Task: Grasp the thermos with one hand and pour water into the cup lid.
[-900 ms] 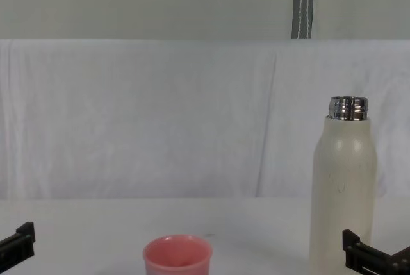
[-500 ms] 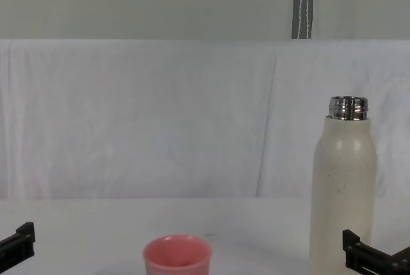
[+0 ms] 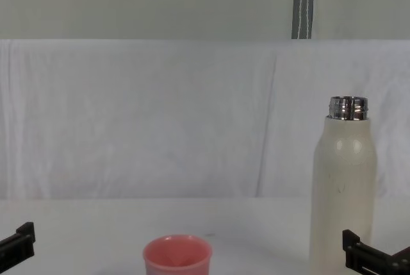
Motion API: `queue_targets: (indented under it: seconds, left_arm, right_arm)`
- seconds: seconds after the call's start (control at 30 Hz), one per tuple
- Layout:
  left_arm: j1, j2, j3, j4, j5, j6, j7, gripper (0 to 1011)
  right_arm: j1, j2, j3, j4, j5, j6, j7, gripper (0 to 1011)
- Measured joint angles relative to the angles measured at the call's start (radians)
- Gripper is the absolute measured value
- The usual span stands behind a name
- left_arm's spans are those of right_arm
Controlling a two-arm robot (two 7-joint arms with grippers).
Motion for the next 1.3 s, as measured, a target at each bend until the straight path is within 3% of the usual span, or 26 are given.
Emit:
queue_targets:
  seconds: [1.3]
  left_arm:
    - [0.000,0.000,0.000,0.000,0.000,0.000,0.000,1001]
  right_arm:
    - [0.000,0.000,0.000,0.000,0.000,0.000,0.000,1001]
